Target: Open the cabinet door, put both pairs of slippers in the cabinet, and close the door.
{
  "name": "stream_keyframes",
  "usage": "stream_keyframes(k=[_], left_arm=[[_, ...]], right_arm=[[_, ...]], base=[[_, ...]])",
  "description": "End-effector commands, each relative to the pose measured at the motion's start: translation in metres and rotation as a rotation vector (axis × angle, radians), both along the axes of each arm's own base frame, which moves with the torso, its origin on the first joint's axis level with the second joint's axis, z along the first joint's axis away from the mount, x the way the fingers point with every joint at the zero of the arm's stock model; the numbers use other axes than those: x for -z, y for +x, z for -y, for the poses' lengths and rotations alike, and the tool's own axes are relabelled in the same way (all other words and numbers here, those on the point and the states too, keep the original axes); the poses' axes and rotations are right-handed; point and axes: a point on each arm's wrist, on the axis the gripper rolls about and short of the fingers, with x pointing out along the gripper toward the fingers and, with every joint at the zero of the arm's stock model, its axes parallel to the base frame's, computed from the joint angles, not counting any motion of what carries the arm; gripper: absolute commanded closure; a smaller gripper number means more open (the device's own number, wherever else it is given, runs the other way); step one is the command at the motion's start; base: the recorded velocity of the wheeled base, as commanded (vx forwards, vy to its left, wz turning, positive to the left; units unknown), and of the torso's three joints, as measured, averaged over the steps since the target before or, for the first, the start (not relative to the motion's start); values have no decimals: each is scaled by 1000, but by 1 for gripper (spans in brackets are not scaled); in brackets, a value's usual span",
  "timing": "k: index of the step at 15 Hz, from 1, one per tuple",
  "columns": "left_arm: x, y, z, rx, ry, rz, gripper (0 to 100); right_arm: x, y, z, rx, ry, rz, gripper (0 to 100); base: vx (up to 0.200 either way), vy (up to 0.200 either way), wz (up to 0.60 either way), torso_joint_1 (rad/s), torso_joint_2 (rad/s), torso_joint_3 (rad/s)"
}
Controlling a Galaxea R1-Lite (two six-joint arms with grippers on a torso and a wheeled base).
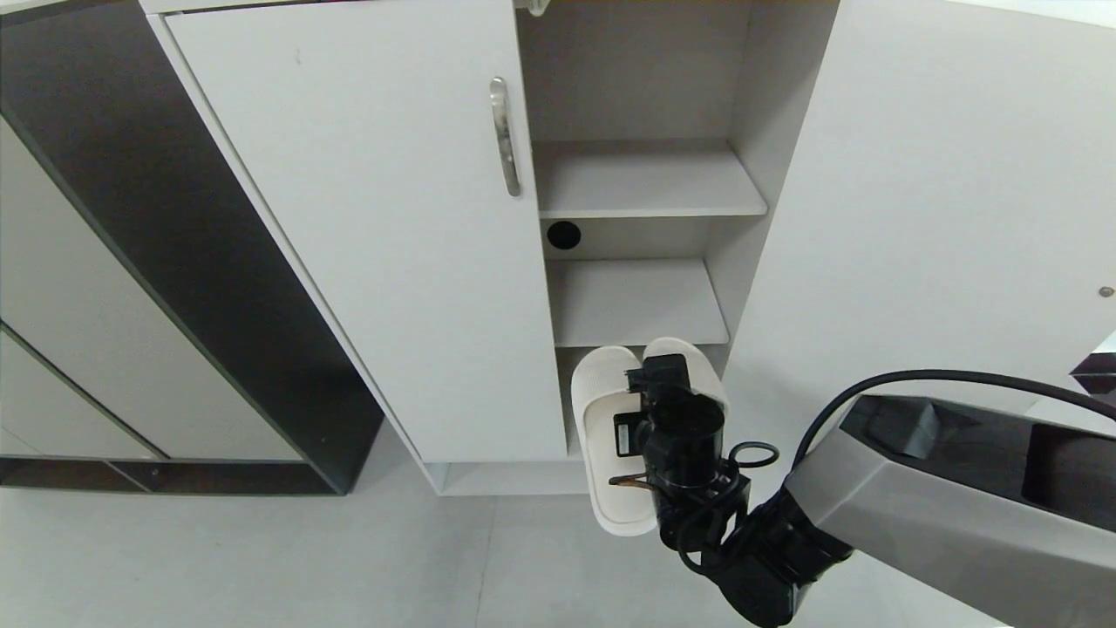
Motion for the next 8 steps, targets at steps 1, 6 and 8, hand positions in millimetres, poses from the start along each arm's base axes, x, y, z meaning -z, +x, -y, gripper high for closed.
stream_keyframes(k=[1, 6, 8], left_arm=[[0, 0, 0, 0, 1, 0, 100], [0, 0, 0, 0, 1, 0, 100], [0, 0, 0, 0, 1, 0, 100]], right_arm=[[4, 3, 2, 9, -5, -5, 100], [3, 6, 6, 19, -5, -5, 100], [3, 6, 6, 19, -5, -5, 100]], base=[[0, 0, 0, 0, 0, 0], [120, 0, 0, 0, 0, 2], [200, 0, 0, 2, 2, 0]])
